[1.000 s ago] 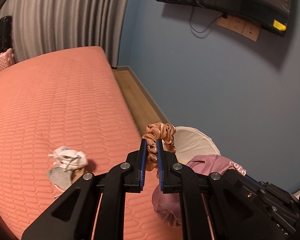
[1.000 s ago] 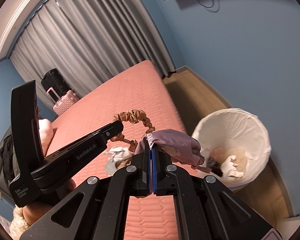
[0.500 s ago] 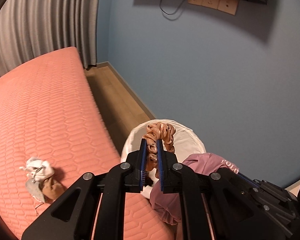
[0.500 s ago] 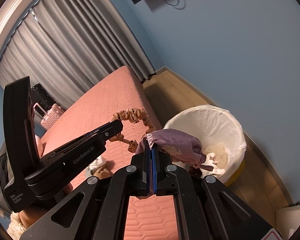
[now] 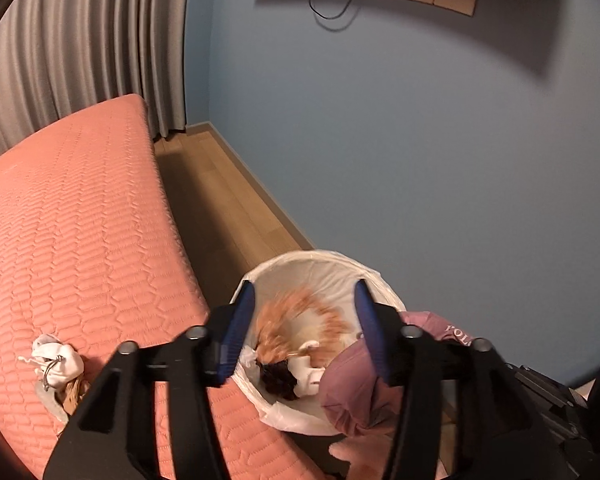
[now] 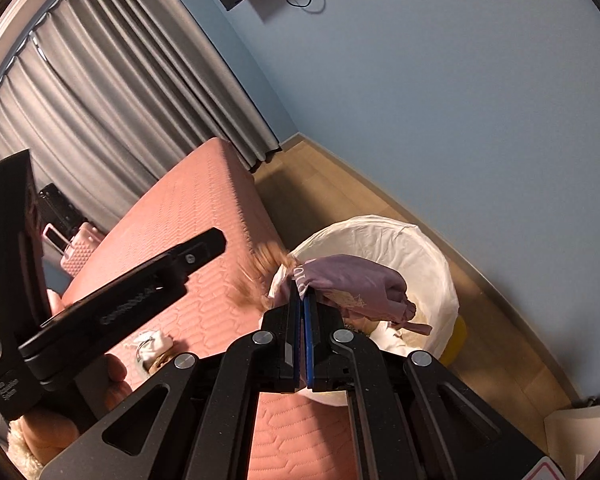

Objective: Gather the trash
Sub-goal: 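Open both grippers to drop the scrunchie and bag into the wastebasket, then move both grippers back over the remaining items on the bed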

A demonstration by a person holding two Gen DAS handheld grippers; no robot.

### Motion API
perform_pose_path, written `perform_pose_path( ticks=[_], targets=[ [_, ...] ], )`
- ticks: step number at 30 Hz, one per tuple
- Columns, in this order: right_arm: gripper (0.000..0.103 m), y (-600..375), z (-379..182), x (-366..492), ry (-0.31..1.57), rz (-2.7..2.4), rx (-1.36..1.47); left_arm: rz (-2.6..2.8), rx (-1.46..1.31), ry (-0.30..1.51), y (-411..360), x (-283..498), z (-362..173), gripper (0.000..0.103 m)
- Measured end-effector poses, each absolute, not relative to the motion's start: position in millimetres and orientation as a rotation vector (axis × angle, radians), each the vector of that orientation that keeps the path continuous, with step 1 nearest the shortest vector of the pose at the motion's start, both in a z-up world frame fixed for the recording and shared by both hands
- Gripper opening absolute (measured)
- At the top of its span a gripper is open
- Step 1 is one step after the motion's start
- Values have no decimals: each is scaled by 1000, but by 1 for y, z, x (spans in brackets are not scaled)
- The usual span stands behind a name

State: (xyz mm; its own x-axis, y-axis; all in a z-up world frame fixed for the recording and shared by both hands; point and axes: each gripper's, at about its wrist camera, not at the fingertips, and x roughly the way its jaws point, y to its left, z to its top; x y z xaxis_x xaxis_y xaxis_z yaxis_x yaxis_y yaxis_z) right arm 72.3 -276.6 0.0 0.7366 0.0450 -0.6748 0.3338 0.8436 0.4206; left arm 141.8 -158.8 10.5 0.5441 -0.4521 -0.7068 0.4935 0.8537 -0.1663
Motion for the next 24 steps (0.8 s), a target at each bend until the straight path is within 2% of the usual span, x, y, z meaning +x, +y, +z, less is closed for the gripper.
perform_pose_path(
  ticks=[4, 6, 24],
  targets=[
    [3, -277, -4, 79, 740, -172, 551, -541, 57, 824, -158, 145, 9, 51],
    [9, -276, -5, 81, 742, -171, 547, -534, 56, 824, -156, 145, 8, 51],
    [9, -239, -16, 87, 800, -115, 508, -484, 13, 860, -124, 149, -3, 51]
  ],
)
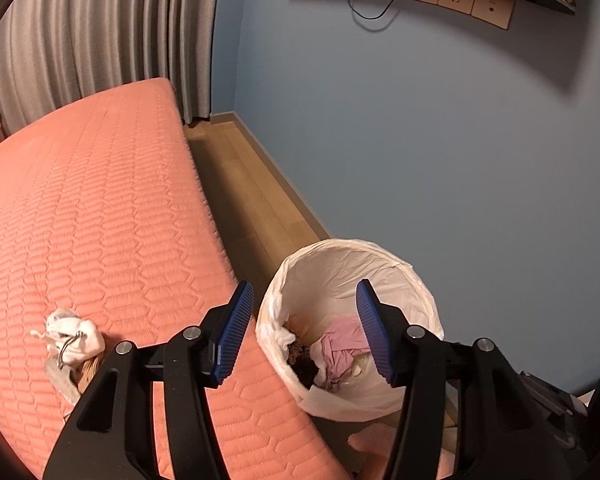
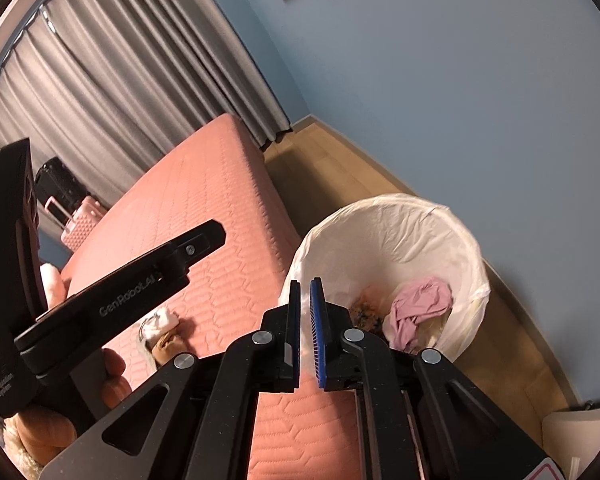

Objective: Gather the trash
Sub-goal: 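Move both grippers back over the remaining items on the bed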

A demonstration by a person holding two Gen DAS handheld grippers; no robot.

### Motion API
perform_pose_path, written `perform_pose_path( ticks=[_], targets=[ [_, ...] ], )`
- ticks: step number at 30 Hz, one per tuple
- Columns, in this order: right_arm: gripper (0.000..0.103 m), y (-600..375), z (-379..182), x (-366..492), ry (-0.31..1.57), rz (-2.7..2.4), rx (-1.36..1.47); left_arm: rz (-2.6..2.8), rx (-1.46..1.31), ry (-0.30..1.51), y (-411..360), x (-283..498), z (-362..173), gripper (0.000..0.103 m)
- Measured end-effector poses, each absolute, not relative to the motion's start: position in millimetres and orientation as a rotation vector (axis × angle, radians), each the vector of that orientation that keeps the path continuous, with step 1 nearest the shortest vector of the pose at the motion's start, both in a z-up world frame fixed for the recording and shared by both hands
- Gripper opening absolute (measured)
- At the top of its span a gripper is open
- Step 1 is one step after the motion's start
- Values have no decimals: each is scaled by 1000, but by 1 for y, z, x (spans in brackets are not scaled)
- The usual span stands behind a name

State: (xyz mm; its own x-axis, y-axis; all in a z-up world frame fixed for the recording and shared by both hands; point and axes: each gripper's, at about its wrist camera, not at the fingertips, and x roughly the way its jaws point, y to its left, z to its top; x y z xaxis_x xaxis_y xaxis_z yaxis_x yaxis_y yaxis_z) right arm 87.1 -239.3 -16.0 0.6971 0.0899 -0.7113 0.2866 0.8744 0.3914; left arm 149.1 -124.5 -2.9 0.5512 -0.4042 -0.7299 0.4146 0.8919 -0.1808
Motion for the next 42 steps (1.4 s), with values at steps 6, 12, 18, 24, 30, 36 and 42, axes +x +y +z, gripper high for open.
perform_pose_path(
  ticks=[6, 12, 18, 24, 30, 36, 42],
  targets=[
    [9, -215, -17, 90, 823, -79, 489, -450, -9, 873, -101, 145, -6, 51],
    [9, -192, -16, 95, 839, -45, 458, -407, -41, 882, -73, 143, -9, 51],
    [10, -164, -14, 100, 855, -8, 423, -357, -75, 890, -45, 142, -14, 52],
    [10, -134, -16, 108, 875, 31, 385, -294, -110, 892, -11, 142, -18, 58],
    [17, -103, -17, 116, 894, 68, 349, -243, -146, 905, 26, 144, -25, 58],
    [19, -69, -26, 127, 933, 111, 306, -163, -192, 926, 67, 143, -37, 67],
    [28, -33, -48, 139, 987, 148, 257, -88, -248, 978, 107, 144, -62, 71]
  ],
)
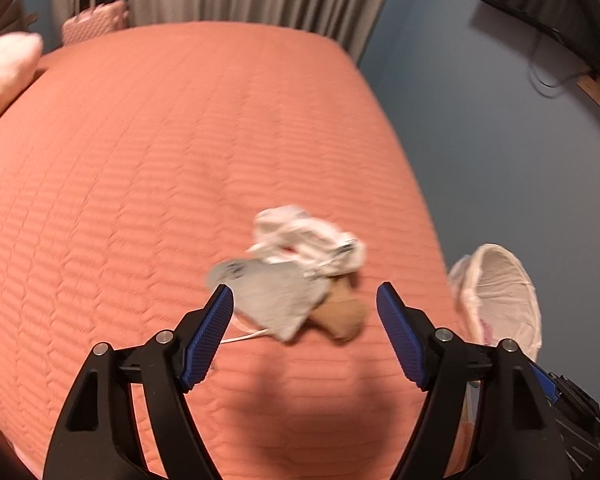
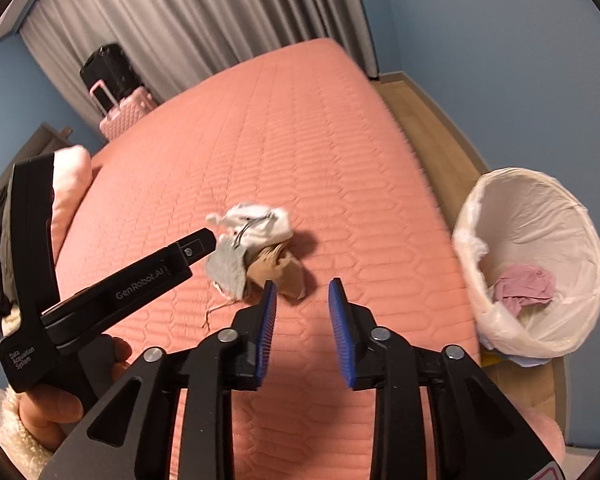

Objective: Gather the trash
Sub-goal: 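Move both grippers back over the remaining items on the bed, then grasp the beige stocking with the right gripper while the left grasps the grey pouch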

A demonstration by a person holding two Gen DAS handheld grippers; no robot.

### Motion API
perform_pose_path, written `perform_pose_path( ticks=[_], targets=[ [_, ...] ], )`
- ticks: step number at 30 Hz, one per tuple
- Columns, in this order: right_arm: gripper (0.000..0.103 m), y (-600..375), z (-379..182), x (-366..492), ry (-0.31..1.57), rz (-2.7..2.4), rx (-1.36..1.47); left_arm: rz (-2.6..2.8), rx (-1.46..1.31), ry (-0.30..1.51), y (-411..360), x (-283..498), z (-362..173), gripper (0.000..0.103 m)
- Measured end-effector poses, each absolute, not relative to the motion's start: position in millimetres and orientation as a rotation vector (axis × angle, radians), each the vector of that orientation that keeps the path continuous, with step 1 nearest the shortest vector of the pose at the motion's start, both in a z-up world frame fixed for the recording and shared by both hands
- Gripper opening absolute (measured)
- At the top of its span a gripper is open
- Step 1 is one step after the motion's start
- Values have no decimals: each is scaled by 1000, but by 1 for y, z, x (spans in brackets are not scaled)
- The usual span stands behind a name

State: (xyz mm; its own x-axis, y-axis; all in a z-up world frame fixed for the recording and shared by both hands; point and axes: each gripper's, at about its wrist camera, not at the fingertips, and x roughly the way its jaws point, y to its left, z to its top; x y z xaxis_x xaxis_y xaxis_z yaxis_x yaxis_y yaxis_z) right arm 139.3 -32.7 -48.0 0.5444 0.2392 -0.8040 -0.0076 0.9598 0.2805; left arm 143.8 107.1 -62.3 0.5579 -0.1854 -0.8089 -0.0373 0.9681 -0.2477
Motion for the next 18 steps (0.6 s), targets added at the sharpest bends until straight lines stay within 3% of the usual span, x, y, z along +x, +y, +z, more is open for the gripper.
perform_pose_path(
  ticks=[12, 18],
  targets=[
    [34, 18, -94, 176, 1071, 200, 156, 21, -300, 1066, 163, 141, -108, 72],
    [34, 32, -116, 198, 1111, 193, 142, 38, -338, 1080, 170, 148, -118, 82]
  ],
)
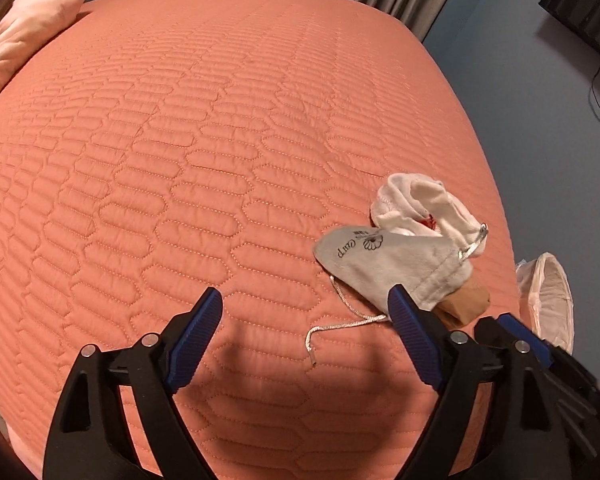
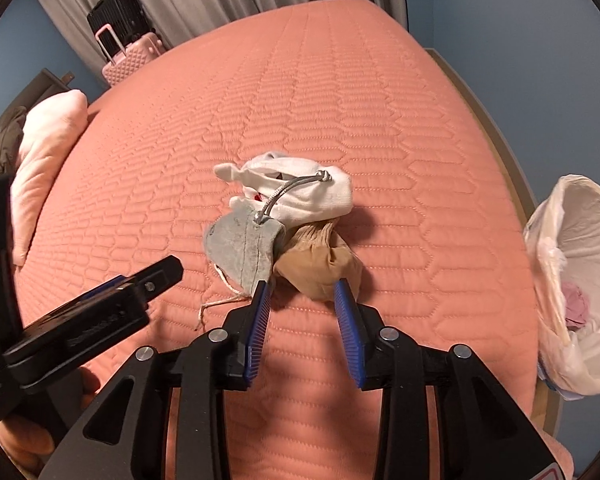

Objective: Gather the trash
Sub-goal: 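Grasp the beige stocking with the right gripper while the left grasps the grey pouch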

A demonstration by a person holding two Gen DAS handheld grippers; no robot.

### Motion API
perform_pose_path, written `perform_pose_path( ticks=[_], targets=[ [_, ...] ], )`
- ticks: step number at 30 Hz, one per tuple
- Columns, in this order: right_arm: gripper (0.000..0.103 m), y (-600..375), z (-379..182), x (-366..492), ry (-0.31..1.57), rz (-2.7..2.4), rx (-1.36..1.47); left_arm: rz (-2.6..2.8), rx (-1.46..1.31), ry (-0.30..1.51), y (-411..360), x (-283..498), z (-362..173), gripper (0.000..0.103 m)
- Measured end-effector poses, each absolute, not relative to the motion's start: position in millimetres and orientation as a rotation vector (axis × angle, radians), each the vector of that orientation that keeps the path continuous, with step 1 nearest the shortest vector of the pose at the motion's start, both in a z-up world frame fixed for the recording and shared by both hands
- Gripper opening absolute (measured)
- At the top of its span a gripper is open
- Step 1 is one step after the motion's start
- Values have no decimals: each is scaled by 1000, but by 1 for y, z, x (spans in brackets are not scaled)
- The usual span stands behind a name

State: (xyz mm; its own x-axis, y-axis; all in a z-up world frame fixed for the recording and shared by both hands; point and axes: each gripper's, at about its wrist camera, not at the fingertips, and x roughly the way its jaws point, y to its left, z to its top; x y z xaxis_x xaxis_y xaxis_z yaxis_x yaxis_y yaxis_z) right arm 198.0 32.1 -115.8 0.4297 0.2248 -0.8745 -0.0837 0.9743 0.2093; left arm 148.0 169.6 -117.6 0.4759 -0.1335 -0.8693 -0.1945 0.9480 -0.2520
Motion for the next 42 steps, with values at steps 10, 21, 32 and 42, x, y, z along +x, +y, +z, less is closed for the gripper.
perform_pose_path(
  ticks=[10, 21, 32, 42],
  targets=[
    [12, 36, -146, 218, 1173, 175, 158, -67, -466, 1101, 159, 180, -128, 85],
    [5, 34, -146, 203, 1177, 183, 122, -171, -501, 1162, 141, 189, -146, 16],
    [5, 11, -114, 172, 1122, 183, 190, -207, -391, 1070, 128, 158, -103, 0],
    [4, -15, -76, 151, 1043, 165, 240, -156, -392, 1103, 117, 151, -105, 52]
  ],
)
